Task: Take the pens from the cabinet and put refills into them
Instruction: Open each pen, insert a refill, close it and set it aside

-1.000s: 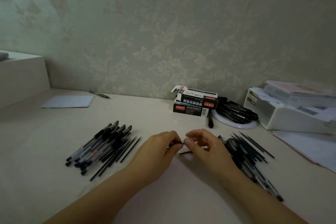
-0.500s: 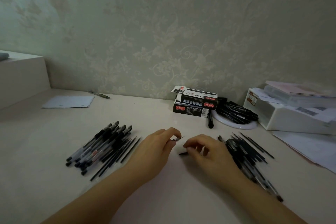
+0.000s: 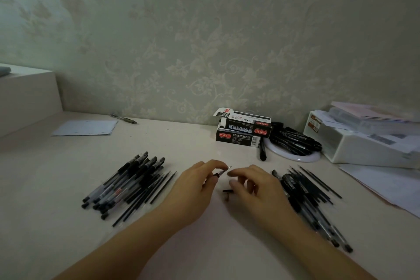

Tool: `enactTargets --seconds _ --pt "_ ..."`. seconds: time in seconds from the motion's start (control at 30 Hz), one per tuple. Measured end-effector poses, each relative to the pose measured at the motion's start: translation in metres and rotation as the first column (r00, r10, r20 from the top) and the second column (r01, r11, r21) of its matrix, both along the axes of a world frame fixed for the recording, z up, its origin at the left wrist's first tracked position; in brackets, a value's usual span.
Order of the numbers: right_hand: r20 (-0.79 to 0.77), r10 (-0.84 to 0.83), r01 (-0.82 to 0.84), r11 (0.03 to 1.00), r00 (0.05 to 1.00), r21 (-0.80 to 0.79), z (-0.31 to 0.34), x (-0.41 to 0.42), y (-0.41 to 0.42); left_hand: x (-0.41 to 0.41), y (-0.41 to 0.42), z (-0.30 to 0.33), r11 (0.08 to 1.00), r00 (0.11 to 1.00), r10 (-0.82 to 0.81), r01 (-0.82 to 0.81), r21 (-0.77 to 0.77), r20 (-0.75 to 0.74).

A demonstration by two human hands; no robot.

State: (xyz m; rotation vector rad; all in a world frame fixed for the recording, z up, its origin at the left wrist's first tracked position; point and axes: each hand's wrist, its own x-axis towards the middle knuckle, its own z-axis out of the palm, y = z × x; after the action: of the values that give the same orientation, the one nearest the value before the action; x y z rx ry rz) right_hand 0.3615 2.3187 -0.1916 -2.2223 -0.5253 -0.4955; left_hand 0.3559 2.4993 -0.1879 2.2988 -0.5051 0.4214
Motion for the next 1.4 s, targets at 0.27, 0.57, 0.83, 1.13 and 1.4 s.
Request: enactTargets --seconds 0.27,0.57,0.83,1.13,1.4 --pt "-0.425 0.228 0.063 0.820 0.876 0.568 0.006 -0.004 0.000 -0.006 -0.009 0.004 0.991 0.993 -0.121 0.122 -0.052 0.014" --pt "-0.164 -0.070 0.175 0.564 0.984 0.807 0.024 0.008 -0.022 -0.004 -0.002 0.003 0.997 0.997 -0.033 0.029 0.067 0.067" --pt "0.130 -0.514 0.529 0.837 0.848 -0.141 0.010 0.024 -0.065 0.001 0.007 0.005 0.972 0.986 0.154 -0.162 0.168 0.058" --pt "0.113 -0.653 0.613 0.619 0.749 -0.491 0.010 0.023 -0.073 0.008 0.053 0.024 0.708 0.816 0.577 -0.488 0.510 -0.021" --pt "0.229 -0.517 0.566 0.761 0.824 -0.318 0.020 0.013 -0.052 0.008 0.056 0.020 0.669 0.809 0.587 -0.471 0.576 -0.020"
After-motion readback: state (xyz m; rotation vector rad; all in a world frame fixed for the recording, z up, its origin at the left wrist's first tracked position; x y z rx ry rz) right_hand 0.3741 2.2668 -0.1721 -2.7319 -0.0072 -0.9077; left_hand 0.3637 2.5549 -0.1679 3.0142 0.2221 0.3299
